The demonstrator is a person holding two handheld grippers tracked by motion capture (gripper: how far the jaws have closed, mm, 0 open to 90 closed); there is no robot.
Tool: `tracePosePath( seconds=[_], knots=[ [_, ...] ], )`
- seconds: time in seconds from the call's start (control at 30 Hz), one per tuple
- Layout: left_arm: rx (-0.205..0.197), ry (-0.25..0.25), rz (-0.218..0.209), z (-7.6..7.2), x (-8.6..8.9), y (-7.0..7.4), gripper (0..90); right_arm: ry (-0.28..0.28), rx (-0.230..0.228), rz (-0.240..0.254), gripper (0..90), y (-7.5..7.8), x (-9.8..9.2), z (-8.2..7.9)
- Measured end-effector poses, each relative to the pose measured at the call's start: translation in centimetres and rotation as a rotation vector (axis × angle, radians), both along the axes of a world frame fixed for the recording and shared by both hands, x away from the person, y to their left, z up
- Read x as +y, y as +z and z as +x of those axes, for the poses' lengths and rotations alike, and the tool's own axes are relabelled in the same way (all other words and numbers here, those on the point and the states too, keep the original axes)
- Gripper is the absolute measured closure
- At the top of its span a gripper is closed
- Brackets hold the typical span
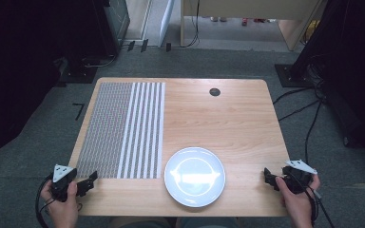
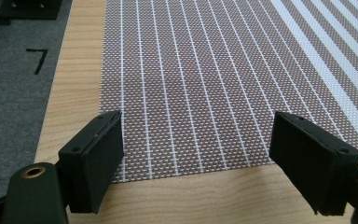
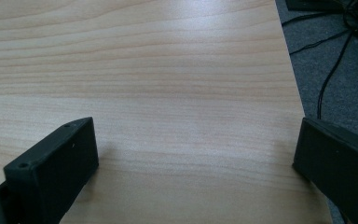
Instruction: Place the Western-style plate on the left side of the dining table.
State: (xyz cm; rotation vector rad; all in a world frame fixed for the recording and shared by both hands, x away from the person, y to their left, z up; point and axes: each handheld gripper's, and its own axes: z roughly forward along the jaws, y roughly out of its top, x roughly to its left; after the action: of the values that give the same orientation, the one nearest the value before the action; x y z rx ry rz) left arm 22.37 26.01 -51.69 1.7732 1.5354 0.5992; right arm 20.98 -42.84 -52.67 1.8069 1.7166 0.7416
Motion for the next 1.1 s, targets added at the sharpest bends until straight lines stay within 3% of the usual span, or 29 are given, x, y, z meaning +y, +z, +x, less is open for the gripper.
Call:
tracePosePath(
  seconds=[0.07, 0.2, 0.6, 1.1],
  knots=[
    [0.001, -0.003, 0.001, -0.1, 0.0, 0.0, 17.7, 0.0, 0.001, -0.001, 0.0, 0.0, 0.0, 0.0],
    [-0.005, 0.001, -0.045, -0.2, 0.3, 0.0, 17.8, -0.001, 0.001, 0.0, 0.0, 0.0, 0.0, 0.3],
    [-0.011, 0.011, -0.016, -0.2, 0.0, 0.5, 17.7, -0.005, 0.0, -0.001, 0.0, 0.0, 0.1, 0.4],
    [-0.059, -0.037, -0.053, 1.4, -3.6, 2.9, 17.7, 0.021, 0.0, -0.001, 0.0, 0.0, 0.2, 0.6]
  ],
)
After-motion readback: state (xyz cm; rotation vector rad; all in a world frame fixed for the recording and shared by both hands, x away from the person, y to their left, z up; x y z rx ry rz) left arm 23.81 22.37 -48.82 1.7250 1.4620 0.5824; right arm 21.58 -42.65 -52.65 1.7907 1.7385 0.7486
